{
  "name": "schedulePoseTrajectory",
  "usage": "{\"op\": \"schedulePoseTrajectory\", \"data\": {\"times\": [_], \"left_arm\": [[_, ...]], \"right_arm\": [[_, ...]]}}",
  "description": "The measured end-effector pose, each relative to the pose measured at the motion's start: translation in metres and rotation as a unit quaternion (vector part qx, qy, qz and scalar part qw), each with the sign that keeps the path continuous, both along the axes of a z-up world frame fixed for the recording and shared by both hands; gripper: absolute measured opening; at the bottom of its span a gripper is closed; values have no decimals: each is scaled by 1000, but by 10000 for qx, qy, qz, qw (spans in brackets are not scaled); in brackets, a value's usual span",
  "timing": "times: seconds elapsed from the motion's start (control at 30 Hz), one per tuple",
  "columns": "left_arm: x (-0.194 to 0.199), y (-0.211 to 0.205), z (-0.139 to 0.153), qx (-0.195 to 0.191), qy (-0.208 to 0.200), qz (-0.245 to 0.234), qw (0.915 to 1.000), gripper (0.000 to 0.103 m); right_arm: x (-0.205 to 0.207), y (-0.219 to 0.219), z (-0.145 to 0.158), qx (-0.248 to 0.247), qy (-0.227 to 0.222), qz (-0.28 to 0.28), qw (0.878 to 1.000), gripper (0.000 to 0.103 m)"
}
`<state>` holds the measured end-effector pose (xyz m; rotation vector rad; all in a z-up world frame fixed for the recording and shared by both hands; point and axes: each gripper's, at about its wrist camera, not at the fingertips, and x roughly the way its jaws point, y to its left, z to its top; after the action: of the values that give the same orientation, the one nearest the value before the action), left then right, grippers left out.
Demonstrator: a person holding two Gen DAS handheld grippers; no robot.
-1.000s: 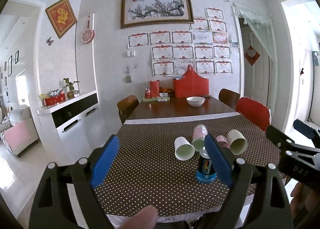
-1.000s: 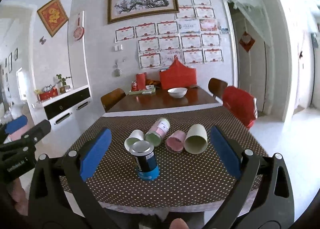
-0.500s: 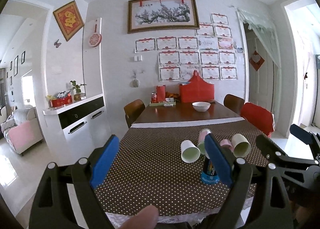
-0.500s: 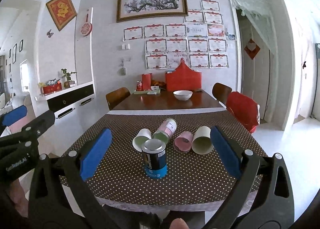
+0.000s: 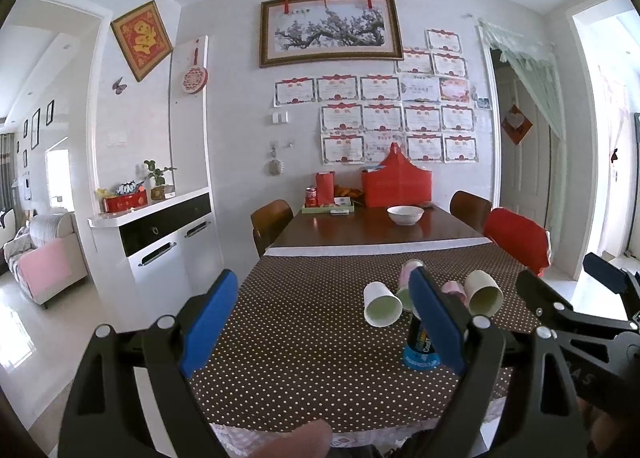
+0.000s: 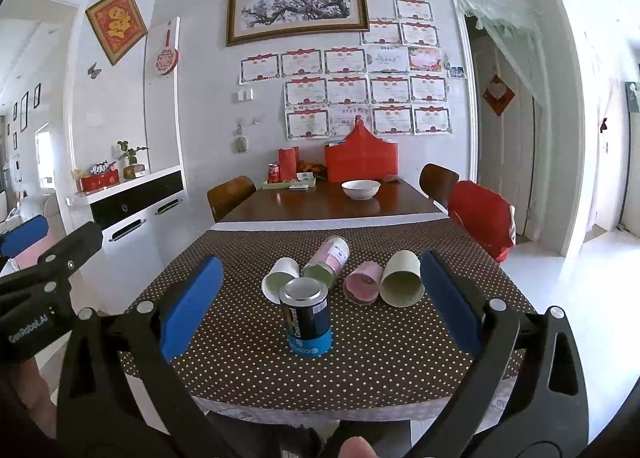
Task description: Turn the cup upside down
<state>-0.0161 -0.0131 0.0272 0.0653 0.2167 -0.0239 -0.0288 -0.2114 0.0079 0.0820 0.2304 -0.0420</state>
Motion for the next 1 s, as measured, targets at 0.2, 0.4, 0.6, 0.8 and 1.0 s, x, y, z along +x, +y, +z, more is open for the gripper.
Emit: {"op": "schedulePoseTrajectory", "data": {"times": [0.2, 0.4, 0.6, 0.8, 1.0], "left_arm": [[5, 0, -5, -98, 104, -81, 9999, 86], [6, 1, -8, -156, 135, -123, 9997, 86], [5, 0, -9, -149, 65, -94, 9998, 87], [7, 1, -9, -205, 69, 2, 9998, 87], [7, 2, -9, -218, 85, 32, 9997, 87]], "right_arm": [[0, 0, 0, -4, -4, -11, 10000, 97], [2, -2, -3, 17, 37, -3, 10000, 97], [3, -1, -5, 16, 53, 0, 10000, 97], [3, -1, -5, 14, 51, 3, 10000, 97], [3, -2, -5, 23, 48, 4, 10000, 97]]}}
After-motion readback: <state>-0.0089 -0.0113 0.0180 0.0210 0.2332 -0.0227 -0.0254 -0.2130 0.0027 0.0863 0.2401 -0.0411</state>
